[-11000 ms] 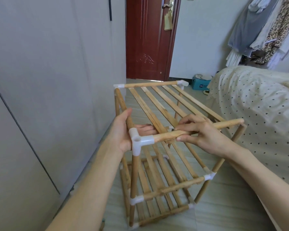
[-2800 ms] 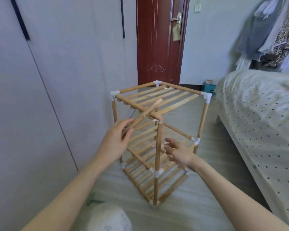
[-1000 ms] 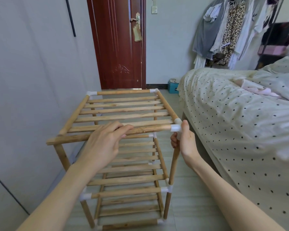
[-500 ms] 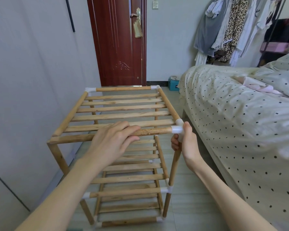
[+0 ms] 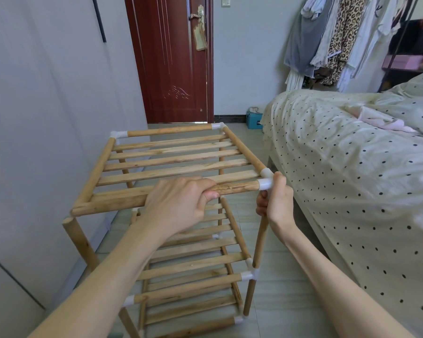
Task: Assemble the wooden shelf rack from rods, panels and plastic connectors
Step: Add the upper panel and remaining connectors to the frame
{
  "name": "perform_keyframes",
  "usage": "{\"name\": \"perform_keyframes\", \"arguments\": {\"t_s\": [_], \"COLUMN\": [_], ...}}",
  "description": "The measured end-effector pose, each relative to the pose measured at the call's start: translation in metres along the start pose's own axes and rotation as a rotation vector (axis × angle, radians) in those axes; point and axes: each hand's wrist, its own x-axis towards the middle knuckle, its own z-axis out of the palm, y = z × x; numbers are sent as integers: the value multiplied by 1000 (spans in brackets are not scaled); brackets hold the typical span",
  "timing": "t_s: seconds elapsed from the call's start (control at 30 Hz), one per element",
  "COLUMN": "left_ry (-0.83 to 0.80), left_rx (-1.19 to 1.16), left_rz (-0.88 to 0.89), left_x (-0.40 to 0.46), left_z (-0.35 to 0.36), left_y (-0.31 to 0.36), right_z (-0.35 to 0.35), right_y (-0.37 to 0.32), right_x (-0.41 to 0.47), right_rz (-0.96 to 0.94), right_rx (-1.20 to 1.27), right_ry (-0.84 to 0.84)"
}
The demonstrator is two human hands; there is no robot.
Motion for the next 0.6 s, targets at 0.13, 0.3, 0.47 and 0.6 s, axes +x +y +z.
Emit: {"name": "perform_keyframes", "arguments": {"t_s": [0.13, 0.3, 0.47, 0.6], "left_ry": [-21, 2, -20, 164], "left_rx": [-57, -78, -34, -134], "left_rz": [-27, 19, 18, -102], "left_x": [-3, -5, -5, -9], "left_z": [-1, -5, -11, -27], "left_y": [2, -4, -17, -30], "right_z": [-3, -5, -4, -4], "right_y": [3, 5, 3, 4], "right_x": [0, 0, 4, 6], "right_rz": [9, 13, 32, 33], "right_rx": [25, 18, 1, -1], "right_ry": [-43, -78, -64, -52]}}
